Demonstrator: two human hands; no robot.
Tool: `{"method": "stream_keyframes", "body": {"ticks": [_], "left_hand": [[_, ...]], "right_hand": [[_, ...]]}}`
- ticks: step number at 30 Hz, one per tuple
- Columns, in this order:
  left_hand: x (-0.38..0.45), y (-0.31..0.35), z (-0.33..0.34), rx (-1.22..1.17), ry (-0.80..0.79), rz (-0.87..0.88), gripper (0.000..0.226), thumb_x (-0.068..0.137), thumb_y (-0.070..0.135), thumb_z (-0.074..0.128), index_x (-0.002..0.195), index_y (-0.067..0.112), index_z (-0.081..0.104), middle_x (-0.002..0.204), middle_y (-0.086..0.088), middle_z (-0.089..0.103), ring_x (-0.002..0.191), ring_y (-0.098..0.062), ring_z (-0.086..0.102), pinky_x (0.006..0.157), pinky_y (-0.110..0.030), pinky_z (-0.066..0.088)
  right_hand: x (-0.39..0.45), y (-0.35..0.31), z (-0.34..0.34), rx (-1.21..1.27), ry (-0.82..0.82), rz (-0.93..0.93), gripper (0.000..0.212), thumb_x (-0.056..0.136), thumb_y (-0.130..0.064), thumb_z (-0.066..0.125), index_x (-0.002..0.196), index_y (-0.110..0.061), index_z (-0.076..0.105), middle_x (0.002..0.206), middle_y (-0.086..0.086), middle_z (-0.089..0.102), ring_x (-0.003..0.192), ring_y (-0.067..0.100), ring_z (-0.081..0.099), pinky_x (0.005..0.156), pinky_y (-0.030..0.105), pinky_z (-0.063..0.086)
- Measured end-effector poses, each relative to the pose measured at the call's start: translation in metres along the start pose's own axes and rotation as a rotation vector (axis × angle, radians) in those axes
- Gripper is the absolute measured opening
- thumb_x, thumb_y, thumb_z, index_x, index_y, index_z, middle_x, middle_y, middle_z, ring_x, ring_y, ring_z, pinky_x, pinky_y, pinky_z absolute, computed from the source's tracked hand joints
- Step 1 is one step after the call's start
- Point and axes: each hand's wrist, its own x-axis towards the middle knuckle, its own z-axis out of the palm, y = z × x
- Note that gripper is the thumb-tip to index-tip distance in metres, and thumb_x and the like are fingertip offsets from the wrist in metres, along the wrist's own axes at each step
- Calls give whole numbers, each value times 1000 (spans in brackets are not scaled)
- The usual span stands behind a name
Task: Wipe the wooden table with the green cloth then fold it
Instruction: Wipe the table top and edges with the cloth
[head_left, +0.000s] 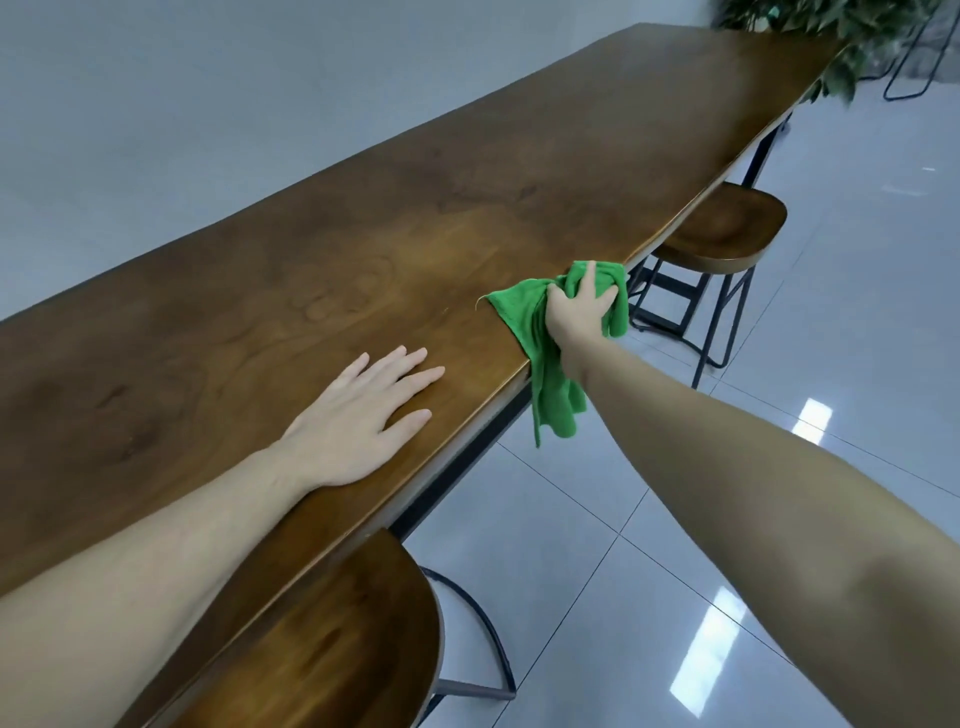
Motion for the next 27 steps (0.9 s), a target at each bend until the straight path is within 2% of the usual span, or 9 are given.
{"method": "stream_keyframes", "body": {"ticks": [3, 5, 8, 11, 14, 17, 21, 27], "left_hand": [[0, -1, 1, 1, 7, 6, 65, 96, 65, 9, 155, 41, 20, 165, 15, 10, 151, -3, 1, 125, -40, 4], [0, -2, 2, 2, 18, 12, 65, 96, 66, 10, 155, 41, 20, 165, 14, 11, 151, -4, 2, 125, -40, 4], [1, -4, 3, -7, 31, 17, 61, 98, 63, 16, 155, 41, 21, 165, 14, 13, 152, -6, 5, 125, -41, 5], [1, -4, 4, -51, 47, 28, 55, 102, 55, 28, 154, 39, 26, 164, 14, 15, 151, -6, 7, 124, -40, 4], [0, -6, 3, -202, 87, 18, 48, 103, 43, 39, 149, 30, 41, 161, 13, 27, 150, -5, 14, 124, -37, 5], [-5, -9, 0, -352, 85, 10, 42, 104, 38, 41, 144, 28, 50, 158, 13, 34, 148, -5, 19, 124, -37, 8], [-35, -21, -2, -280, -29, 86, 46, 105, 43, 34, 150, 33, 41, 161, 13, 27, 150, -6, 14, 124, -38, 7], [-122, -58, -7, -203, -54, 129, 49, 104, 45, 33, 152, 34, 36, 162, 12, 23, 150, -6, 12, 124, -35, 8]], "right_hand": [[-7, -1, 3, 25, 17, 3, 66, 105, -25, 40, 159, -38, 5, 167, -2, -20, 148, 28, 28, 97, 29, 31], [-18, 2, 9, 31, 35, -10, 65, 105, -24, 39, 160, -37, 6, 167, -2, -19, 151, 27, 22, 104, 30, 30], [-47, 12, 25, 28, 37, -34, 66, 104, -24, 40, 159, -37, 8, 167, -3, -19, 153, 25, 16, 120, 44, 24], [-88, 30, 48, 60, 24, -63, 67, 103, -25, 42, 158, -41, 8, 166, -5, -21, 154, 24, 11, 121, 47, 22], [-135, 45, 73, 91, 17, -86, 68, 103, -25, 43, 158, -44, 7, 165, -7, -23, 154, 23, 10, 121, 48, 23], [-181, 55, 94, 102, 0, -92, 69, 102, -23, 43, 157, -45, 8, 165, -7, -22, 154, 22, 11, 121, 47, 22], [-234, 63, 117, 88, 7, -94, 69, 100, -22, 40, 157, -44, 10, 165, -5, -22, 154, 20, 9, 123, 47, 18], [-305, 75, 151, 78, 11, -86, 69, 101, -22, 41, 157, -47, 8, 165, -5, -22, 155, 20, 5, 123, 47, 15]]}}
